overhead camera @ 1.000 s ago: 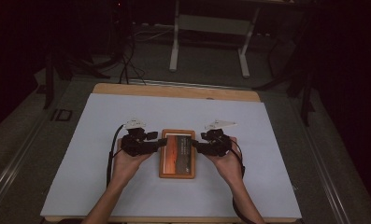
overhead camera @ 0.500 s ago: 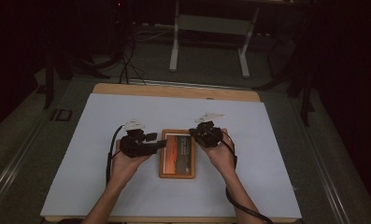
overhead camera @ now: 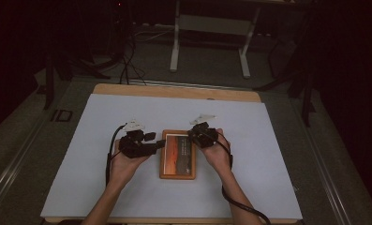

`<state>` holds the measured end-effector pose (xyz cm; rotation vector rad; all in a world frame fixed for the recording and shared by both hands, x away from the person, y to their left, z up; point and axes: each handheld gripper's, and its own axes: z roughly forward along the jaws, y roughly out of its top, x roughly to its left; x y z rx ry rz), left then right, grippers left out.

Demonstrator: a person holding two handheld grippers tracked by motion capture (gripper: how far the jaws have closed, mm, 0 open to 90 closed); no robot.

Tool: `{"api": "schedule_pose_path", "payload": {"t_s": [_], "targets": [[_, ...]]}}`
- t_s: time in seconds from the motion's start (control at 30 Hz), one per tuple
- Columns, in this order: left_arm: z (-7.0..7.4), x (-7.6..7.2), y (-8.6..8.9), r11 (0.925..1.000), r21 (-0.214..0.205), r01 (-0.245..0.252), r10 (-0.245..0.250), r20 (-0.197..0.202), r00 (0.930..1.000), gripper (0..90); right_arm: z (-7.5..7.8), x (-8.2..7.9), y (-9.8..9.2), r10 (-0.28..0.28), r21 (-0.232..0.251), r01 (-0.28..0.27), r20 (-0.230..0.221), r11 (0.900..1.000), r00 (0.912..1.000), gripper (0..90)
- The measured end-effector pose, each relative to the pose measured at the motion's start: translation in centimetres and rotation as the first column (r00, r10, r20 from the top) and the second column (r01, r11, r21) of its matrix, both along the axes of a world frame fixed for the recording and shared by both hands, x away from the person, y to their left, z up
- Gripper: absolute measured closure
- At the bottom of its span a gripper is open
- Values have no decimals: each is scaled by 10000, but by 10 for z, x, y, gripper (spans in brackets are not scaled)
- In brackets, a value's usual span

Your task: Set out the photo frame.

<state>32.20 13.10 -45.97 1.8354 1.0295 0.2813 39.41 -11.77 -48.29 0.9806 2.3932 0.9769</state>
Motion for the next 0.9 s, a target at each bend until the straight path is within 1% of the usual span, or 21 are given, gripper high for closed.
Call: {"api": "schedule_pose_path", "payload": {"t_s": [0.03,0.1,0.2,0.3,0.47,0.53,0.63,0.73,0.83,0.9], "targets": [[0,0,0,9999,136,-46,45,95,9999,441,-1,0,0,24,35,-24,7,10000,10000,899],[0,-1,-1,9998,215,-50,47,158,9999,442,-1,0,0,0,82,0,2,10000,10000,899],[0,-1,0,9998,196,-58,55,146,9999,441,-1,1,0,-2,42,2,14,10000,10000,899],[0,-1,2,9998,170,-96,94,125,9999,441,-2,1,-1,-68,170,69,-69,9998,10000,899],[0,-1,1,9998,194,-99,96,124,9999,441,-3,3,-4,-88,224,90,-85,9997,9999,899],[0,-1,0,9997,209,-100,98,114,9999,441,-4,3,-5,-168,347,173,-144,9992,9998,899],[0,-2,-1,9997,244,-73,71,94,9999,441,-6,5,-9,-277,359,285,-217,9990,9994,900],[1,-3,-2,9992,385,-73,66,190,9998,439,-9,7,-12,-418,362,429,-304,9984,9987,899],[1,-4,-3,9994,345,-51,44,214,9998,434,-12,8,-15,-495,367,508,-351,9980,9982,900],[1,-5,-5,9992,399,-62,55,178,9998,430,-12,9,-16,-539,377,554,-420,9978,9977,899]]}}
